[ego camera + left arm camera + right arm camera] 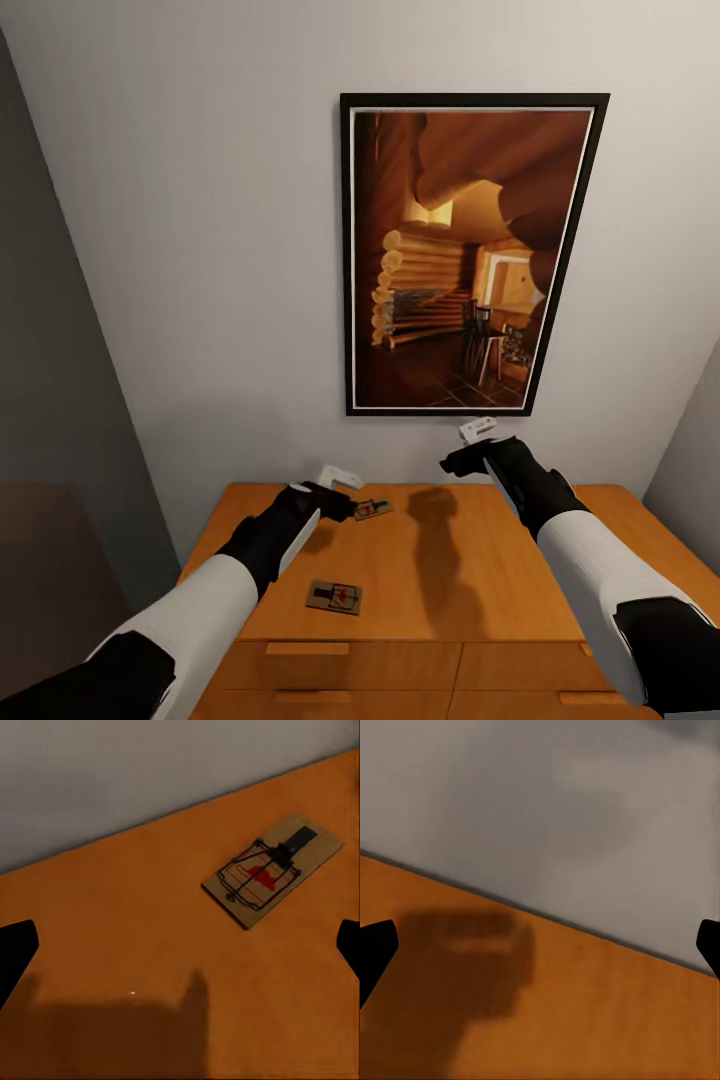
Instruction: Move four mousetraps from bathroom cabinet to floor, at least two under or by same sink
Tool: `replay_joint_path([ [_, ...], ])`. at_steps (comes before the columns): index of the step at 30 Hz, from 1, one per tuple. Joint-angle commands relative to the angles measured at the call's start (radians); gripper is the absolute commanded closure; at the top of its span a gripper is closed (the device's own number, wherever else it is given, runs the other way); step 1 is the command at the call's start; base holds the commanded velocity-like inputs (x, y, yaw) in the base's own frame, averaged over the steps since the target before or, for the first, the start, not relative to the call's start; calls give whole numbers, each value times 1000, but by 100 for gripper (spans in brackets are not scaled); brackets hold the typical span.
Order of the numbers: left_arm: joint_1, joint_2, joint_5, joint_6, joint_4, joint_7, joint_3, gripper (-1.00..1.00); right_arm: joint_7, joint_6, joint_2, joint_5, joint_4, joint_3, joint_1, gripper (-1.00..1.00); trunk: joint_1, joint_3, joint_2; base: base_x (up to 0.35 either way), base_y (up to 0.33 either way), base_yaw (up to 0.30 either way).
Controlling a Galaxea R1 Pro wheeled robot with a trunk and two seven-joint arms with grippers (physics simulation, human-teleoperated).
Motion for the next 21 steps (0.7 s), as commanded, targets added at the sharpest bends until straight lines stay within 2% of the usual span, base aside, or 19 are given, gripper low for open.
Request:
replay_joint_path([
  [1,0,0,4,4,6,-7,-12,-100,7,4,-1,12,0,3,0,-100,0,0,-1,0,0,0],
  [3,0,0,-10,3,27,-22,-49,-100,8,4,-1,13,6,3,0,-100,0,0,-1,0,0,0],
  [8,0,0,-43,-18,51,-32,-111,-100,9,4,-1,16,20,3,0,-100,0,0,-1,0,0,0],
  [13,0,0,-55,-58,57,-32,-123,-100,14,3,-2,17,36,3,0,-100,0,0,-1,0,0,0],
  [16,0,0,-57,-88,58,-31,-124,-100,43,0,-6,21,56,4,0,-100,0,0,-1,0,0,0],
  [19,0,0,-57,-102,59,-31,-122,-100,98,-4,-19,36,66,5,0,-100,0,0,-1,0,0,0],
  [21,0,0,-58,-109,59,-31,-122,-100,184,-8,-43,66,70,5,0,-100,0,0,-1,0,0,0],
])
